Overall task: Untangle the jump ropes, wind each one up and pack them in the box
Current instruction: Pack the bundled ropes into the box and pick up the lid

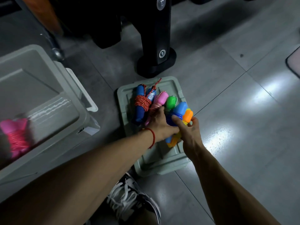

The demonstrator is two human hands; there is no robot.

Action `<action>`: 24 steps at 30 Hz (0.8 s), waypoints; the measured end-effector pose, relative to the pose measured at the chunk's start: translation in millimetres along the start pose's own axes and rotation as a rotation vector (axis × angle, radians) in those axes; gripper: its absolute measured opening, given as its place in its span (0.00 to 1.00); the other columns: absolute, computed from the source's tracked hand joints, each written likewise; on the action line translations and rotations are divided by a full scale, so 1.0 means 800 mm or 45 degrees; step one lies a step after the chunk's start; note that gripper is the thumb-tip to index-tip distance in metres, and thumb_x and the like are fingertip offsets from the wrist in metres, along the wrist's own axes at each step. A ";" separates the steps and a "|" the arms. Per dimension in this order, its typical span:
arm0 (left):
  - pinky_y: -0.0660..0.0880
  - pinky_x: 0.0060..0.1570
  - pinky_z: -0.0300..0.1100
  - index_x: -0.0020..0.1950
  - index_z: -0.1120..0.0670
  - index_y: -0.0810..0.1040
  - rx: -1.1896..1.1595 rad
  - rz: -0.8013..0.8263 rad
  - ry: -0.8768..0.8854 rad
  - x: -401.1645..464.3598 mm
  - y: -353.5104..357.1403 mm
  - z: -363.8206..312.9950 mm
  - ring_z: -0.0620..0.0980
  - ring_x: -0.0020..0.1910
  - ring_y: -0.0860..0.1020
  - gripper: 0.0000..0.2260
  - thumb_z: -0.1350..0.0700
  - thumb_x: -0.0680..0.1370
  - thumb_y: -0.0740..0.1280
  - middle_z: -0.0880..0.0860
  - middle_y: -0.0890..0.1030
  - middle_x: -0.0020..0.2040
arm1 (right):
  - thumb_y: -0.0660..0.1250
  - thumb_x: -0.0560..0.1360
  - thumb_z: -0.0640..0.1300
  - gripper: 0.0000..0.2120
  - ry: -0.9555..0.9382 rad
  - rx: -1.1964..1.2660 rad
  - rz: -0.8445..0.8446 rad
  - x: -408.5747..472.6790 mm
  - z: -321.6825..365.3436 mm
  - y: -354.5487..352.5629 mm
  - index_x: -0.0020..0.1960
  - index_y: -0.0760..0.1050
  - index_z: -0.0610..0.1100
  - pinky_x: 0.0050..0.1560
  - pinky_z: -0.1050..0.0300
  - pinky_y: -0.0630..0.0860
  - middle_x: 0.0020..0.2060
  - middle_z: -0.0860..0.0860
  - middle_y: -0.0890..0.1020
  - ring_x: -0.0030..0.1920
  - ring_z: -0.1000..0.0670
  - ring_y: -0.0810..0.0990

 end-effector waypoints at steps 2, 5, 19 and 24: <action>0.69 0.68 0.43 0.79 0.52 0.57 -0.126 -0.016 -0.026 0.001 -0.003 0.005 0.52 0.70 0.71 0.45 0.54 0.67 0.77 0.52 0.71 0.72 | 0.79 0.66 0.50 0.35 0.045 -0.012 0.020 -0.001 -0.002 -0.001 0.65 0.66 0.41 0.44 0.44 0.83 0.51 0.41 0.81 0.49 0.42 0.85; 0.69 0.64 0.40 0.81 0.51 0.53 -0.181 0.031 -0.002 -0.003 0.008 0.014 0.50 0.71 0.70 0.49 0.57 0.67 0.77 0.51 0.69 0.73 | 0.78 0.69 0.50 0.34 0.080 0.025 0.069 -0.005 -0.012 -0.012 0.66 0.66 0.40 0.43 0.39 0.82 0.57 0.36 0.80 0.54 0.32 0.82; 0.76 0.63 0.54 0.68 0.43 0.72 -0.699 0.123 0.037 -0.064 0.003 0.034 0.51 0.65 0.77 0.45 0.40 0.54 0.84 0.51 0.78 0.65 | 0.80 0.67 0.54 0.33 -0.098 -0.039 0.256 -0.088 0.031 -0.030 0.64 0.70 0.45 0.52 0.29 0.77 0.56 0.35 0.78 0.53 0.35 0.82; 0.76 0.63 0.57 0.68 0.51 0.66 -0.878 -0.059 0.185 -0.153 -0.112 0.006 0.54 0.63 0.79 0.42 0.52 0.59 0.82 0.57 0.79 0.64 | 0.77 0.71 0.50 0.25 -0.295 -0.128 0.575 -0.145 0.109 0.071 0.59 0.66 0.43 0.40 0.39 0.80 0.50 0.35 0.77 0.46 0.30 0.81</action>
Point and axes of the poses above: each hand's wrist, its own x-axis towards the middle knuckle, its own y-axis out of the palm, z = x × y, the point moved 5 cm from there along x, towards the middle knuckle
